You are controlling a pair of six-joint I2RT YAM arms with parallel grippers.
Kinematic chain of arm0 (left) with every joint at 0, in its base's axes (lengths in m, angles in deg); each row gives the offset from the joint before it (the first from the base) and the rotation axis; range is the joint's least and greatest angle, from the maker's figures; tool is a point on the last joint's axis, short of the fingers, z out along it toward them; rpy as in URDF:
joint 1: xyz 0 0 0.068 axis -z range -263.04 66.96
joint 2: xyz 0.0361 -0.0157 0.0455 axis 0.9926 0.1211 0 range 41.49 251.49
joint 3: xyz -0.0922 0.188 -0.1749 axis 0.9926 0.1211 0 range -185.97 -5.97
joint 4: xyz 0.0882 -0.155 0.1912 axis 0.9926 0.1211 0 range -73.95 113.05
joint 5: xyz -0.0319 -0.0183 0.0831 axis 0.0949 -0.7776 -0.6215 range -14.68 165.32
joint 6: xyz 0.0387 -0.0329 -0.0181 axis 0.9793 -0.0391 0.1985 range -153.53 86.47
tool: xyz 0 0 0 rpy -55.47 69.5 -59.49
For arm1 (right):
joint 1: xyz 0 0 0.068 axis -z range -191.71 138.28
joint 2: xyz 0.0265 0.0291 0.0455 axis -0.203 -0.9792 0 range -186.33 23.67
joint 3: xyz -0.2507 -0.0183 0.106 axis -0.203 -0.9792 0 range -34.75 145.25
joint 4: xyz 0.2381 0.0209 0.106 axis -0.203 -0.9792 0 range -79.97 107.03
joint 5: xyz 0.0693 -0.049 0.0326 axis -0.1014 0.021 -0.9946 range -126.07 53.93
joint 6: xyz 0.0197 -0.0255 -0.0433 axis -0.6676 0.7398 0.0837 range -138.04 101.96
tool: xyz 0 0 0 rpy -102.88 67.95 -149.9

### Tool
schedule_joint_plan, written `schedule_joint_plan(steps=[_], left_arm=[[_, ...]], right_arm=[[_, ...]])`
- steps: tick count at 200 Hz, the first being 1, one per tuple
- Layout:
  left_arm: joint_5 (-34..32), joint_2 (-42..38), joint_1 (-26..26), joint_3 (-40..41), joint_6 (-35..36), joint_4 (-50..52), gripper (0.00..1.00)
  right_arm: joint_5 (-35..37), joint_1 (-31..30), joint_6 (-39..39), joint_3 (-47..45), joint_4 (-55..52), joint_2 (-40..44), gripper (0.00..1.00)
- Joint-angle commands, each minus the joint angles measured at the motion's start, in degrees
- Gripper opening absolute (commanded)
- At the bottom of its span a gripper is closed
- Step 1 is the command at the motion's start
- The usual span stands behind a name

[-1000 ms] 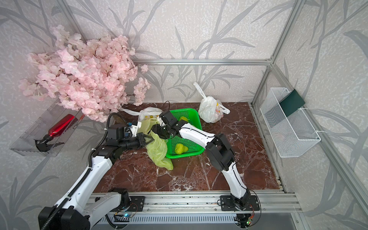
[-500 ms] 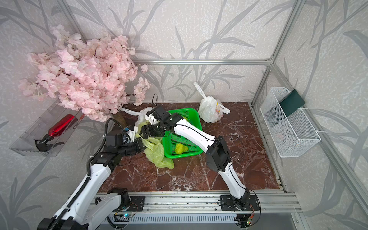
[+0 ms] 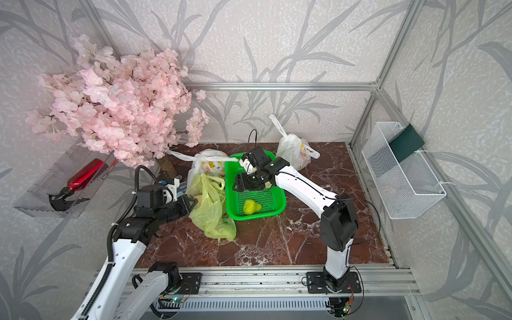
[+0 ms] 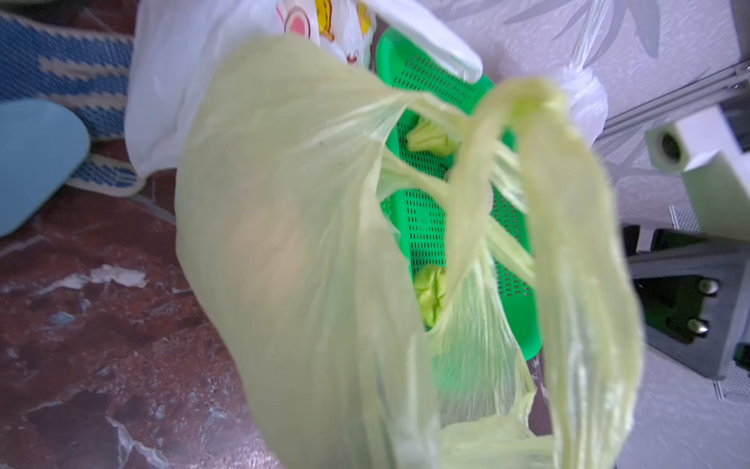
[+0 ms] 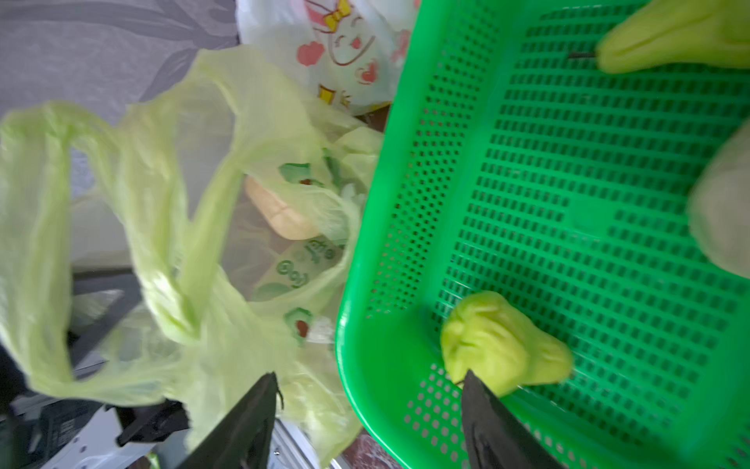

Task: Place the pears into plastic bags & tie knots
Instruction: Pick up the pear from the basket.

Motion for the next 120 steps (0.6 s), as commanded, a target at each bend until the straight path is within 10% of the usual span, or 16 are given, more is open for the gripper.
schedule_joint_plan(steps=[1, 44, 81, 120], left_arm=[[-2.71, 0.13, -0.29, -0.98, 1.95, 0.71, 0.0], [9.06, -0.48, -0.33, 2.25, 2.6, -6.56, 0.0], [5.24, -1.43, -0.29, 0.41, 7.07, -0.03, 0.0], [7.57, -1.43, -0.18, 2.96, 9.98, -0.06, 0.0]], right_arm=[[11.89, -0.23, 4.73, -3.49, -5.54, -0.09, 0.73], [12.96, -4.79, 3.89, -3.7, -4.41, -6.06, 0.81], [20.36, -6.18, 6.46, -0.38, -7.49, -14.09, 0.82], [25.51, -6.42, 8.76, 0.02, -5.81, -15.83, 0.66]])
